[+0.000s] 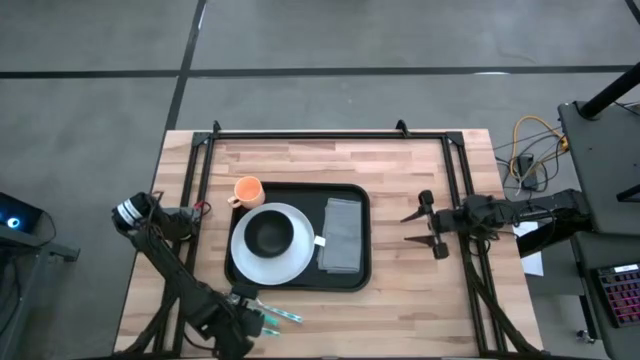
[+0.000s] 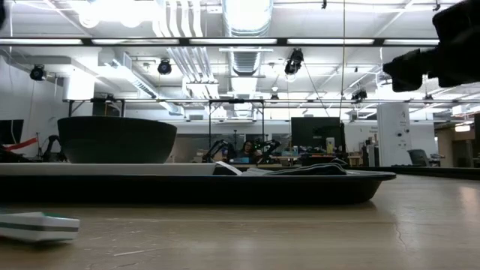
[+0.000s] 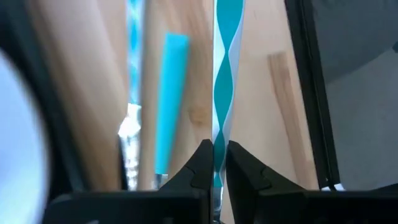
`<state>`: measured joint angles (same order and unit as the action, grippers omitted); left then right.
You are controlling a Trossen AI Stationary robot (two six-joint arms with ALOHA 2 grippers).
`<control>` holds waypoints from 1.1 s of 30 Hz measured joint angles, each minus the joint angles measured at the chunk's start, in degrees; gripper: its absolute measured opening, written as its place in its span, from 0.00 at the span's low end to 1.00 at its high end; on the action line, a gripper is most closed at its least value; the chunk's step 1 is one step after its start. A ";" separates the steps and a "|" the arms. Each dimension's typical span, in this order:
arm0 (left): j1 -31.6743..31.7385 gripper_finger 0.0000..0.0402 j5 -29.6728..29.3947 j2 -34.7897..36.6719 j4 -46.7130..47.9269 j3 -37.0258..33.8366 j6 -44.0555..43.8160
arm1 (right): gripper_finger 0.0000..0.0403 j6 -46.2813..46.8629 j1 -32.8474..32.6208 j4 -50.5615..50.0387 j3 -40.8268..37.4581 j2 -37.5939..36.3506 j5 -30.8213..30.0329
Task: Set up tray
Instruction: Put the green fork on the gray napkin
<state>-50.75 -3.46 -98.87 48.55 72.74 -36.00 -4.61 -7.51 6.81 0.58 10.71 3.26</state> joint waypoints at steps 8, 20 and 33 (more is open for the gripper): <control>6.42 0.02 -3.85 -0.07 10.55 5.94 4.04 | 0.56 7.61 0.02 8.91 0.00 -0.08 -0.19; 15.80 0.01 -6.84 -0.11 23.32 13.35 8.00 | 0.56 4.60 -0.02 14.45 0.02 0.57 -0.19; 22.60 0.01 -16.66 -0.17 36.99 21.98 6.83 | 0.56 1.20 -0.09 18.77 0.02 5.55 -1.01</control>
<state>-28.15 -20.12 -99.04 85.54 94.72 -29.17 -3.41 -7.60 25.58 0.60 16.26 2.25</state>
